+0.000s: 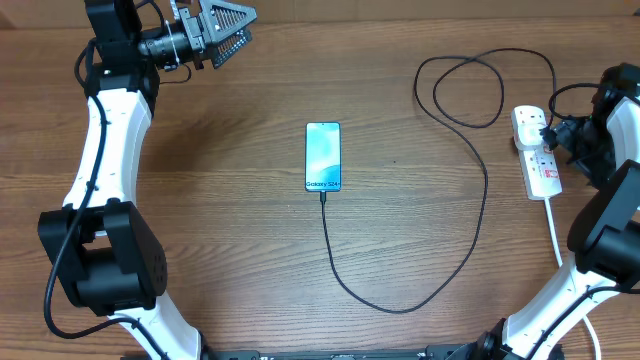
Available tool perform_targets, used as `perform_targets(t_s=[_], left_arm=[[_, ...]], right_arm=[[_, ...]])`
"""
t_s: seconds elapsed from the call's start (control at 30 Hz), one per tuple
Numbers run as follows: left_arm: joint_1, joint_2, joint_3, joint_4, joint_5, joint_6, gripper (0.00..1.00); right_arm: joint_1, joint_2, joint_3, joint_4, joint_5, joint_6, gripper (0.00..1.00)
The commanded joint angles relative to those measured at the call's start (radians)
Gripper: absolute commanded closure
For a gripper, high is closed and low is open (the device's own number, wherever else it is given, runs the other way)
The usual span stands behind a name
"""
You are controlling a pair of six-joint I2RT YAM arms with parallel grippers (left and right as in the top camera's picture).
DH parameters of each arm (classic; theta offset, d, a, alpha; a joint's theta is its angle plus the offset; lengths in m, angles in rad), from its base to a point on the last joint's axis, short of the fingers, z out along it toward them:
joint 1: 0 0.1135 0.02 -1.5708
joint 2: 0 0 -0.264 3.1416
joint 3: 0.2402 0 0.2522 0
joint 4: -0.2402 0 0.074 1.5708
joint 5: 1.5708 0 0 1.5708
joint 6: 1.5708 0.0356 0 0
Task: Plug charger to phone and switch on socket
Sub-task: 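Move the right gripper over to the white power strip, then press the power strip's orange switch with the right gripper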
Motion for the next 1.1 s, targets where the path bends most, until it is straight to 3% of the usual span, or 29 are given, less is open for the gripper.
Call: perform_targets(t_s=[0.0,0.37,1.07], left_arm=[[-0.002,-0.037,0.002,0.004,0.000,0.026,0.01],[-0.002,-0.037,0.002,0.004,0.000,0.026,0.00],[-0.002,-0.037,0.002,0.004,0.000,0.026,0.00]], right_arm=[[-0.002,-0.008,-0.028,0.051,0.007,0.028,0.00],[-0.011,-0.006,-0.095,0.146,-0.055,0.056,0.00],[-0.011,-0.006,-0.127,0.109,-0.179,0.033,0.00]])
